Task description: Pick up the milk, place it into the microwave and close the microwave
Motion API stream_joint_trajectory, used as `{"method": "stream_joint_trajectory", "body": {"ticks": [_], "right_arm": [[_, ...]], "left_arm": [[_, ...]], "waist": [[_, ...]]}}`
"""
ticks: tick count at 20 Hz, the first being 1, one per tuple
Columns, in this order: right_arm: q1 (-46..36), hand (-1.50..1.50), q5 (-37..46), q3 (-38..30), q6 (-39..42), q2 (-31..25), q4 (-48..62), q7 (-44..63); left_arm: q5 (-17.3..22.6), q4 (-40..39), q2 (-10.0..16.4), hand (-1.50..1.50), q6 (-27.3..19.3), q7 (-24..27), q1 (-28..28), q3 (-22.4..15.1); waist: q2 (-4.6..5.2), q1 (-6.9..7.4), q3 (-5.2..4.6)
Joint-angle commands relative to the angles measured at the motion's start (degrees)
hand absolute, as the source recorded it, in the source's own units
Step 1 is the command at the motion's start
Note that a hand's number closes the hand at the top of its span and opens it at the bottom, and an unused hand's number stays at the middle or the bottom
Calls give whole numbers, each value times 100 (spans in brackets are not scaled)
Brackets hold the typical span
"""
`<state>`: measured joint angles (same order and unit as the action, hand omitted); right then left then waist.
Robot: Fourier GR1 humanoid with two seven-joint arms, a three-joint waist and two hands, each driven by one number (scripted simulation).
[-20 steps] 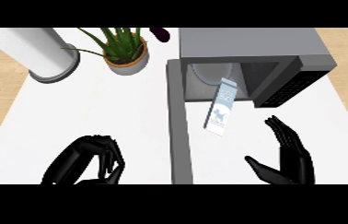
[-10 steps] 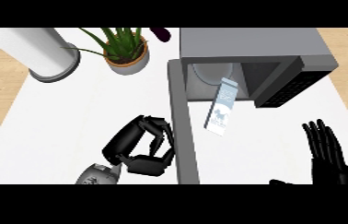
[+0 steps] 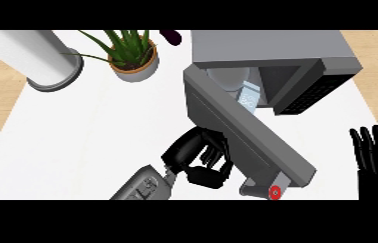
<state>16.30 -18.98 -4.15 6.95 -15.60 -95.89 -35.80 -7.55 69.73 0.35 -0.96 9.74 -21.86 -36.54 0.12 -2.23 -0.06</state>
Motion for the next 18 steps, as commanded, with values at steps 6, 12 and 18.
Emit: {"method": "stream_joint_trajectory", "body": {"ticks": [6,12,18], "right_arm": [[-92,-150,-432,191,451,-326,-1014,752],[-390,-150,-552,253,733,-575,-1234,900],[-627,-150,-756,364,867,-681,-1508,1145]], "left_arm": [[1579,-1240,-32,-150,-1001,-456,-1253,-1498],[2377,-1087,-26,150,-1567,41,-1718,-1485],[3066,-1087,-24,150,-1654,338,-2246,-1230]], "waist": [[84,-470,-12],[164,-773,-22],[242,-1135,-30]]}}
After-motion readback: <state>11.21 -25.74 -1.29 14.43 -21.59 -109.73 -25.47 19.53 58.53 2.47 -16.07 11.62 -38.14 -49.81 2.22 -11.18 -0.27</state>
